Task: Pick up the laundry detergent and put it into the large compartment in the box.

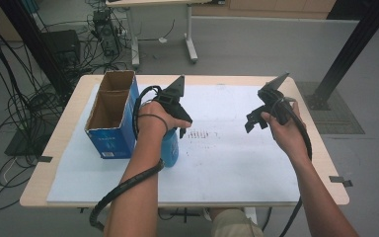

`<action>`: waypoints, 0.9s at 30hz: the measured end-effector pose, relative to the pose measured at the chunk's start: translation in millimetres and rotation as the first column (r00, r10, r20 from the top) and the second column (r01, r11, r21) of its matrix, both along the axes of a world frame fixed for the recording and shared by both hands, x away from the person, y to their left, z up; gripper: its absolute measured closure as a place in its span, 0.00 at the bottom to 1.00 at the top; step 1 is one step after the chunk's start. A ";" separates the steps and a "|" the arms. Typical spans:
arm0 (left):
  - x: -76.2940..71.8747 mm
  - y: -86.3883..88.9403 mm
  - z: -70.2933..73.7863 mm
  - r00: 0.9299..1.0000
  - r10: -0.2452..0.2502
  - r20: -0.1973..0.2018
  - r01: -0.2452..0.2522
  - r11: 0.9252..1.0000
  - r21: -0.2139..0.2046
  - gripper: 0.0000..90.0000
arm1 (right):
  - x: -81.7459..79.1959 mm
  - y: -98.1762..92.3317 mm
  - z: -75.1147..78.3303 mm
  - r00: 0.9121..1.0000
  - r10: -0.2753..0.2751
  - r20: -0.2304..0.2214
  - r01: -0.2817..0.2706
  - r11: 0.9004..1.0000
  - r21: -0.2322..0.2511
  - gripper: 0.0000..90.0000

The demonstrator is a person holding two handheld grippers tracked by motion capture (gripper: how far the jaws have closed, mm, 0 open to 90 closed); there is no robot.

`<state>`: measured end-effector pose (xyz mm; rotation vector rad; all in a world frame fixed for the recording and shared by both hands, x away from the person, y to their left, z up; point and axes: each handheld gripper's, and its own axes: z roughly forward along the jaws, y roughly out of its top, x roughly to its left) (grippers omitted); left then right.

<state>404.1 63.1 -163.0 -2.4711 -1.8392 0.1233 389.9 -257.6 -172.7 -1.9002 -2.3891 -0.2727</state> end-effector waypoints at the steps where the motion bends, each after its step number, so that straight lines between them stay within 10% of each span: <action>1: 0.1 -0.2 0.1 1.000 0.000 -0.001 0.000 1.000 0.001 0.11 | 0.0 0.4 0.2 1.000 -0.002 -0.001 0.002 1.000 0.000 0.09; 27: 1.4 -1.8 -1.5 1.000 -0.007 -0.008 0.007 1.000 0.003 0.12 | -0.2 0.7 1.0 1.000 -0.002 0.002 0.002 1.000 0.001 0.09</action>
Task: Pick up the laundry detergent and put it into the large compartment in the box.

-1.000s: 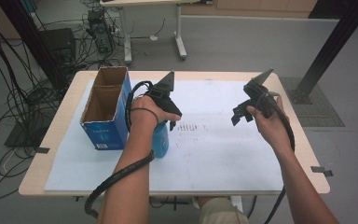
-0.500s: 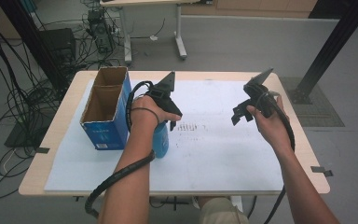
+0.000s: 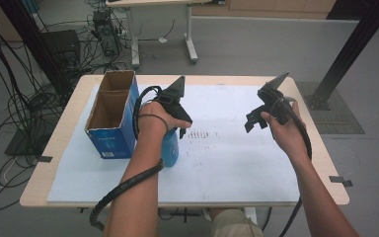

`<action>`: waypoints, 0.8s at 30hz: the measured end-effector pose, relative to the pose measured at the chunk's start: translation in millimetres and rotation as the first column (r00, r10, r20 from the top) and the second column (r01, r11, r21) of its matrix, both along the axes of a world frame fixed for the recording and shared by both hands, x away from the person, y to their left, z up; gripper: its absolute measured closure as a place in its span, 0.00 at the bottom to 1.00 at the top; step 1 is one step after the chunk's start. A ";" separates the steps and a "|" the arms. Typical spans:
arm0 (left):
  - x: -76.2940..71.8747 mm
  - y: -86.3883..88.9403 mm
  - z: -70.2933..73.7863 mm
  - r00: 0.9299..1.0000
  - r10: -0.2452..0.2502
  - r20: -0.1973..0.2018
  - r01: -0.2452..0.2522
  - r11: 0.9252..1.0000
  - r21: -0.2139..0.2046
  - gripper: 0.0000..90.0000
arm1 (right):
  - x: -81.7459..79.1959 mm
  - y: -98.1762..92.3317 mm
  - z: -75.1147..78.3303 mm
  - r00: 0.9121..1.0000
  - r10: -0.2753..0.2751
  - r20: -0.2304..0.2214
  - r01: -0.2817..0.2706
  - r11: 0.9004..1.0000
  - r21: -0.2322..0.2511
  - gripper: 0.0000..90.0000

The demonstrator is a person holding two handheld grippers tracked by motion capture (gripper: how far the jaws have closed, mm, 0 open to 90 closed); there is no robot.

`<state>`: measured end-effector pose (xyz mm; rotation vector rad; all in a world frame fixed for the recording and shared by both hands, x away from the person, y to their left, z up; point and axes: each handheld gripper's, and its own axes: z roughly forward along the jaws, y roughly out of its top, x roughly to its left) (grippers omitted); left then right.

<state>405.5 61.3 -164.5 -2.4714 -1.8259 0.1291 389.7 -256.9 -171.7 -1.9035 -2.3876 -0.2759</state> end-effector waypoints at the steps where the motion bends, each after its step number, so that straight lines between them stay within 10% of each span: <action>1: -0.1 -0.1 -0.1 1.000 0.000 0.001 0.000 1.000 0.000 0.12 | -0.3 -0.1 0.1 1.000 -0.001 0.001 0.001 1.000 0.000 0.09; 24: -0.2 1.1 -1.4 1.000 0.003 -0.001 -0.003 1.000 -0.004 0.12 | -1.4 -3.1 0.8 1.000 -0.006 0.004 0.006 1.000 0.002 0.09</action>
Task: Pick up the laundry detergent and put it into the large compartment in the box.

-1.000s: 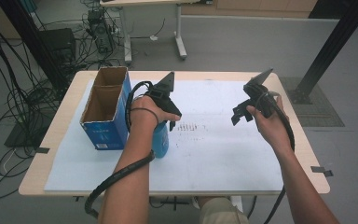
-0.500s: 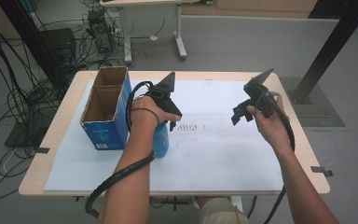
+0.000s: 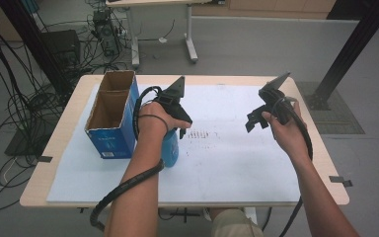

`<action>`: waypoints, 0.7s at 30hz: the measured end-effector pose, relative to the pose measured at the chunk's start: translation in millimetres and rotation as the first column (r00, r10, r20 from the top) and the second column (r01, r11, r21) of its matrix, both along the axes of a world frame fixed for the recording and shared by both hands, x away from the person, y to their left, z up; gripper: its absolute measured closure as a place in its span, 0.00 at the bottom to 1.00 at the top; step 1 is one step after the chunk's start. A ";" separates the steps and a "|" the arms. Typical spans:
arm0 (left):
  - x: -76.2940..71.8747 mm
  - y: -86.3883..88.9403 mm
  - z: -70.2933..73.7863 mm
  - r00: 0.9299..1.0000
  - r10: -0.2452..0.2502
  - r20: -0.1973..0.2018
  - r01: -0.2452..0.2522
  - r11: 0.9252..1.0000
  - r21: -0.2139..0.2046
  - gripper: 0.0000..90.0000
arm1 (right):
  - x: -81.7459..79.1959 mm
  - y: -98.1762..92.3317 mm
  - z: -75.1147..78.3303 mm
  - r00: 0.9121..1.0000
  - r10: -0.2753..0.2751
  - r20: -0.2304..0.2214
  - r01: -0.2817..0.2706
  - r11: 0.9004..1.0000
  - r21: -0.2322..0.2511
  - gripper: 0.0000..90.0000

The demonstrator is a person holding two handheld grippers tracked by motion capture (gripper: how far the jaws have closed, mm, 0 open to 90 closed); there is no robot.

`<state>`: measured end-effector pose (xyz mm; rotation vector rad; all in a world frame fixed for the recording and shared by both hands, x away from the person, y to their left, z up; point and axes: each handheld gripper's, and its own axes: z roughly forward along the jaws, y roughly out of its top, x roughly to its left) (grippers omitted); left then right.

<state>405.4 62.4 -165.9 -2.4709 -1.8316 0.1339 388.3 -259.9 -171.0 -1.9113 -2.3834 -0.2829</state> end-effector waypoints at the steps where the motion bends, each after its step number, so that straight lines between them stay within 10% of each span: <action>1: 0.0 0.0 -0.2 1.000 0.000 0.000 0.000 1.000 -0.001 0.12 | 0.1 -0.1 0.0 1.000 0.000 0.000 0.000 1.000 0.000 0.09; 21: -0.1 0.9 -2.4 1.000 -0.004 -0.002 0.004 1.000 0.000 0.14 | 0.0 0.5 -0.2 1.000 0.003 0.001 -0.003 1.000 -0.001 0.09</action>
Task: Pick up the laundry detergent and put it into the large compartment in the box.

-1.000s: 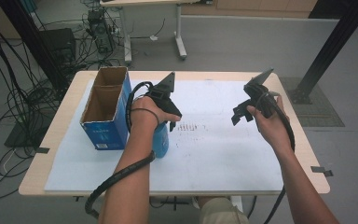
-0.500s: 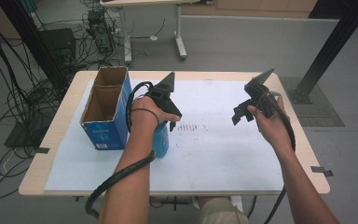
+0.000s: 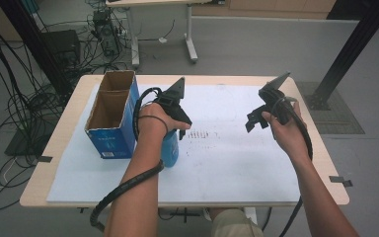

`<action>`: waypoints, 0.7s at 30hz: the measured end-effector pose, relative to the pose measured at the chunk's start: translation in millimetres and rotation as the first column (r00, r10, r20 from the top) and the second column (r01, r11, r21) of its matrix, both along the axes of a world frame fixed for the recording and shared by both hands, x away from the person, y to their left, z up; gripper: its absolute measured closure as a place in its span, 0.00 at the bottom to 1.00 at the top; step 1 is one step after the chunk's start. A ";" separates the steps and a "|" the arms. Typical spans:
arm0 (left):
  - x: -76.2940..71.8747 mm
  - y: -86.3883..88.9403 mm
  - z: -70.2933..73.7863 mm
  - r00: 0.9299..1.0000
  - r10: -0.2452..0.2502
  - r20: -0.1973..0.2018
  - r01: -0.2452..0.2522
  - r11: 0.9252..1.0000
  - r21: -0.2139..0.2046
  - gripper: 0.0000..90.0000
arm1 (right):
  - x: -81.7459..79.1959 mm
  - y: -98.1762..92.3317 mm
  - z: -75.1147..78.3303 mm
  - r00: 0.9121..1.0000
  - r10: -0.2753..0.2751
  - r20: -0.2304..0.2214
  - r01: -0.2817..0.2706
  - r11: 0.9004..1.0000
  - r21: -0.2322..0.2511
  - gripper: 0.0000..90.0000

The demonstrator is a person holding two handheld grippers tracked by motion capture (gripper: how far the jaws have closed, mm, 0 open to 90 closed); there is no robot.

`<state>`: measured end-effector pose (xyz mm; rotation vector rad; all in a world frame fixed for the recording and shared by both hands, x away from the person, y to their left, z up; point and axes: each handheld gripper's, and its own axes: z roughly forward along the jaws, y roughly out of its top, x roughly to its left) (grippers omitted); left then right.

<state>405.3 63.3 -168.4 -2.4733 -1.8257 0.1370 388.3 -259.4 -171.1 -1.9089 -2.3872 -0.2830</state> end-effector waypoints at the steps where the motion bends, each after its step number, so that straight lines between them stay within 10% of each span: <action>1: -0.3 0.1 0.7 1.000 0.001 0.002 -0.001 1.000 -0.001 0.15 | 0.1 0.2 0.2 1.000 -0.001 -0.001 0.001 1.000 0.000 0.09; 21: -3.2 0.9 2.1 1.000 -0.006 0.021 0.006 1.000 -0.001 0.39 | 1.3 1.3 0.1 1.000 -0.004 -0.004 0.004 1.000 0.000 0.09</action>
